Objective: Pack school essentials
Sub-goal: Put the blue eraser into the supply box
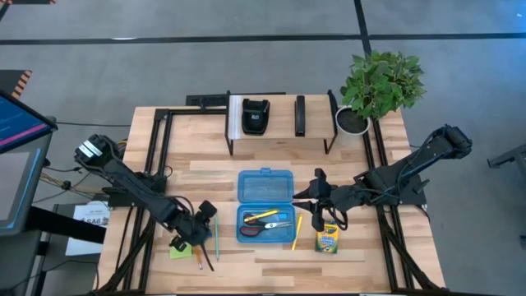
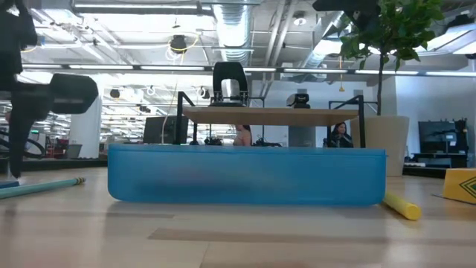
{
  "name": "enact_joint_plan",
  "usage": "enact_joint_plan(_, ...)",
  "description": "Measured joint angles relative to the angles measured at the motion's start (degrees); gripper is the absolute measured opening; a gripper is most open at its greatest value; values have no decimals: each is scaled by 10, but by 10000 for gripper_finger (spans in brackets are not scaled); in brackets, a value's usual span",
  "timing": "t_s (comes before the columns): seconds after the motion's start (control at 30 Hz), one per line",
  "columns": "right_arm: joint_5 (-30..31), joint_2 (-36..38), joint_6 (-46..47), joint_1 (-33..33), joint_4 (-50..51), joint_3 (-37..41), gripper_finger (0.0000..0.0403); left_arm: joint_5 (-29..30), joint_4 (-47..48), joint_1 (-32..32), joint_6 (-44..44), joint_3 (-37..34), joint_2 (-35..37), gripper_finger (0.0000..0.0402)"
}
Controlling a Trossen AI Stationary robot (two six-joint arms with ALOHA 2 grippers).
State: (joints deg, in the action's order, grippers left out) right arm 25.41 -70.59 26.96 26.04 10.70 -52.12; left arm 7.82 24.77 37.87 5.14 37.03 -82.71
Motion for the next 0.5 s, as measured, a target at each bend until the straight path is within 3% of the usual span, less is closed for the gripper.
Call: enact_joint_plan(0.5, 0, 0, 0, 0, -4, 0, 120, -16, 4, -2, 24, 16, -58, 142)
